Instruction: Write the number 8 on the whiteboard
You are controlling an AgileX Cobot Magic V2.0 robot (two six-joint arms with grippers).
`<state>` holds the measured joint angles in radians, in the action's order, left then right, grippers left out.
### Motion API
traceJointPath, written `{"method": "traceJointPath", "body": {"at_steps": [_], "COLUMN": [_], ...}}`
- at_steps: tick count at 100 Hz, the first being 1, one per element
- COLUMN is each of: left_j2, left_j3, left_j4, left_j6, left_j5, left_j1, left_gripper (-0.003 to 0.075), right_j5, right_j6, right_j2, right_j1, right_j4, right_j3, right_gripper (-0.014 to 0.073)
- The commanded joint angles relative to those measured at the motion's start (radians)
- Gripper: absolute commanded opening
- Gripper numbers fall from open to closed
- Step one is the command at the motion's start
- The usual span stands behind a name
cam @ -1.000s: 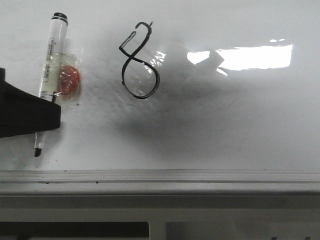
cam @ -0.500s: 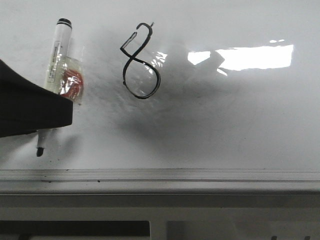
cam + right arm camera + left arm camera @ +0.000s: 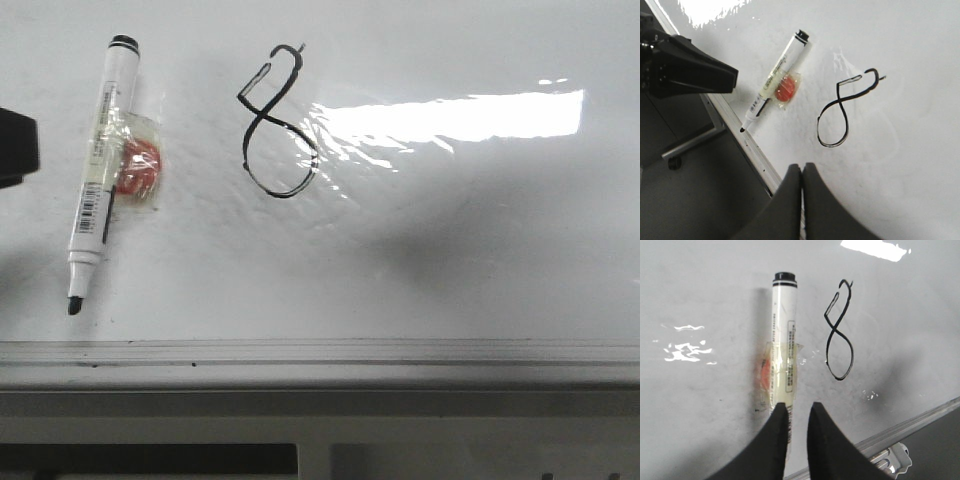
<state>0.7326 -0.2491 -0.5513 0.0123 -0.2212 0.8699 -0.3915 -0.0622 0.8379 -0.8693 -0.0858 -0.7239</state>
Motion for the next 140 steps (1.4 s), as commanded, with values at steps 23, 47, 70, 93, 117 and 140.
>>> {"method": "traceJointPath", "body": {"at_steps": [23, 47, 70, 93, 117, 140], "left_j2": [-0.254, -0.362, -0.362, -0.36, -0.36, -0.36], "left_j3": [0.125, 0.18, 0.18, 0.18, 0.183, 0.281], "left_j4": [0.171, 0.186, 0.186, 0.186, 0.186, 0.304], "left_j6": [0.006, 0.006, 0.006, 0.006, 0.006, 0.006], "left_j5": [-0.046, -0.032, -0.032, -0.032, -0.032, -0.093], "left_j1": [0.001, 0.001, 0.001, 0.001, 0.001, -0.073], "left_gripper": [-0.002, -0.002, -0.002, -0.002, -0.002, -0.002], "right_j5": [0.375, 0.357, 0.357, 0.357, 0.357, 0.357], "right_j6": [0.006, 0.006, 0.006, 0.006, 0.006, 0.006], "right_j2": [-0.47, -0.792, -0.865, -0.865, -0.865, -0.865], "right_j1": [0.007, 0.007, 0.007, 0.007, 0.007, 0.007], "right_j4": [-0.083, -0.081, -0.081, -0.081, -0.081, -0.081], "right_j3": [0.405, 0.566, 0.597, 0.597, 0.597, 0.597], "right_gripper": [-0.0062, -0.0063, -0.0064, -0.0063, -0.0063, -0.0064]}}
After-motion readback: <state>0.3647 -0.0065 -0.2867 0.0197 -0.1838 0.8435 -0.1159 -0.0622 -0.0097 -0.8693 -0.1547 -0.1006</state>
